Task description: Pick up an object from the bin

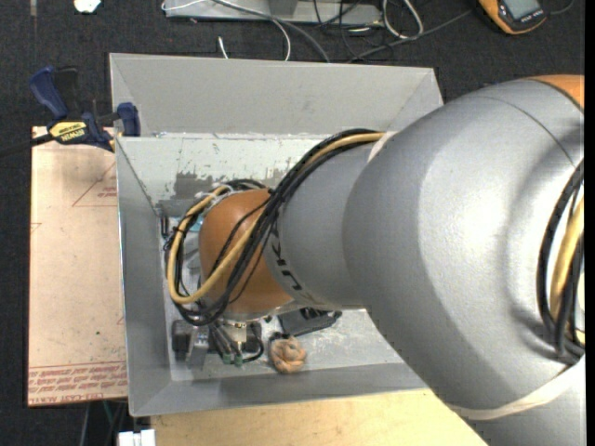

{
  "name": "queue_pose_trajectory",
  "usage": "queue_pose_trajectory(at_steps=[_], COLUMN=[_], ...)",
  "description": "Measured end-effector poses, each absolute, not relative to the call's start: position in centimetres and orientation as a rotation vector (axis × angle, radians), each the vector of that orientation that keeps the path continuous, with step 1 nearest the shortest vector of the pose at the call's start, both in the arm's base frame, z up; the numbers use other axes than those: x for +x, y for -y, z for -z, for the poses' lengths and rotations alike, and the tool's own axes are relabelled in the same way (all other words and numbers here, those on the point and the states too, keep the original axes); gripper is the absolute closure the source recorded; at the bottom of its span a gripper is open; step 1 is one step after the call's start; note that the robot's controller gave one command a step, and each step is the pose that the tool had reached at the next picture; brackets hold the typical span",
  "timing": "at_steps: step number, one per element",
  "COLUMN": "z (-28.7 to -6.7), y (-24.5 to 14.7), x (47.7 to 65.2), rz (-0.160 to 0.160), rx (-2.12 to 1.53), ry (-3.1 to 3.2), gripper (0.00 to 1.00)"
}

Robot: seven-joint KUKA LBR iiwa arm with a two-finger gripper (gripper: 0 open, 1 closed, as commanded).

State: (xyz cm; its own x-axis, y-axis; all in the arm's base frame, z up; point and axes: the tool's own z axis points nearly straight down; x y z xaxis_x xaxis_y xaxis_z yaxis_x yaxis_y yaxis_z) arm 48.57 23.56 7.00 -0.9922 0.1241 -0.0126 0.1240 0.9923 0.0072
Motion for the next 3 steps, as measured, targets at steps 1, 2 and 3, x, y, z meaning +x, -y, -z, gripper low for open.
queue_pose_trajectory(at_steps=[1,2,3], z=[-7.0,-8.0,-9.0], y=[-23.6,-23.5,-23.6], x=[48.6,48.5,48.5], rz=[-0.01,-0.01,-0.011], rx=[0.195,0.196,0.196], ry=[-3.122,-3.123,-3.123], gripper=[1.0,1.0,1.0])
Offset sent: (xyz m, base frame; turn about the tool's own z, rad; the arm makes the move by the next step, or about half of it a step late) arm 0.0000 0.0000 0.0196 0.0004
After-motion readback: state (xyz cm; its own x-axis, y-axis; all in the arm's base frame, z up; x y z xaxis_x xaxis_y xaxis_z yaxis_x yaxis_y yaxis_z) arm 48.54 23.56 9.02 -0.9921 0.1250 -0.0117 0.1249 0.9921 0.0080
